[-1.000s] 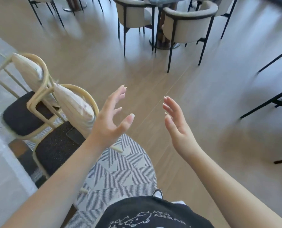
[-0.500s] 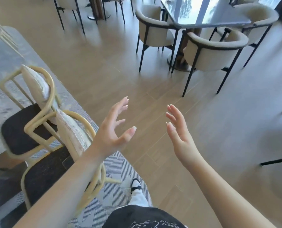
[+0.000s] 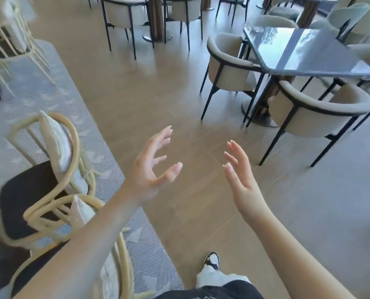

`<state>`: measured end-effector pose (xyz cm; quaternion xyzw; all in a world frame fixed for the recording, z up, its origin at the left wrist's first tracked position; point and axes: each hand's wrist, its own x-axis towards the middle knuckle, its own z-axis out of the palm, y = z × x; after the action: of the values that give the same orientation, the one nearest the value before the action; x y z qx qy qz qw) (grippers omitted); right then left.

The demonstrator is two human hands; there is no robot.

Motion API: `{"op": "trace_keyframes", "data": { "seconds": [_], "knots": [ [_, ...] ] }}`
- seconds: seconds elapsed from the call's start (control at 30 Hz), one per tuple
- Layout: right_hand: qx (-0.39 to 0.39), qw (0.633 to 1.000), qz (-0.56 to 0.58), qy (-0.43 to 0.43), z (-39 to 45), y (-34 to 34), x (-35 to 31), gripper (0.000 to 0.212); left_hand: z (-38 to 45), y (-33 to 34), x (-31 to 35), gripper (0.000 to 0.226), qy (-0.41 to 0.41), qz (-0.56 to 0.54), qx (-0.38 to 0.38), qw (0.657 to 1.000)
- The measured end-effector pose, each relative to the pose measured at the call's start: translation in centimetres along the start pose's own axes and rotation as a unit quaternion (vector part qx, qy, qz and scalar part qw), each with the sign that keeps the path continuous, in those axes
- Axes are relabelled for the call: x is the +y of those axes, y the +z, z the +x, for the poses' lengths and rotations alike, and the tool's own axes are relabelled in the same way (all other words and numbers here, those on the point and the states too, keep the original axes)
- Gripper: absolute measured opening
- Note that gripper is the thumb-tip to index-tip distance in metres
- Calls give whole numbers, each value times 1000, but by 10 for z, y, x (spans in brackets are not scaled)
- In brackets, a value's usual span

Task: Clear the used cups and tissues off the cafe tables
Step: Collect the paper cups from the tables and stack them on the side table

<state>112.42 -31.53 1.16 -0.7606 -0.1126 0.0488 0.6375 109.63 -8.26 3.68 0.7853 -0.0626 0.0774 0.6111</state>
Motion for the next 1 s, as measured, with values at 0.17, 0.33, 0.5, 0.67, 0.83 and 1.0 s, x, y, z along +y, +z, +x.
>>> {"op": "trace_keyframes", "data": {
  "seconds": [0.17,0.33,0.5,0.67,0.83,1.0],
  "knots": [
    [-33,999,7,-20,100,-8,12,60,83,-5,-24,76,-2,18,24,1000],
    [-73,996,8,-41,214,-28,19,62,186,5,-39,75,-15,17,59,998],
    [-101,993,10,-58,321,-52,20,63,284,13,-43,75,-12,22,74,997],
    [-104,992,21,-64,401,-59,27,59,362,9,-57,80,-11,35,80,996],
    [-91,994,26,-60,481,-56,39,56,431,-10,-91,73,-9,20,110,994],
    [-85,994,9,-63,568,-35,52,58,508,-52,-136,72,6,2,108,994]
  ]
}}
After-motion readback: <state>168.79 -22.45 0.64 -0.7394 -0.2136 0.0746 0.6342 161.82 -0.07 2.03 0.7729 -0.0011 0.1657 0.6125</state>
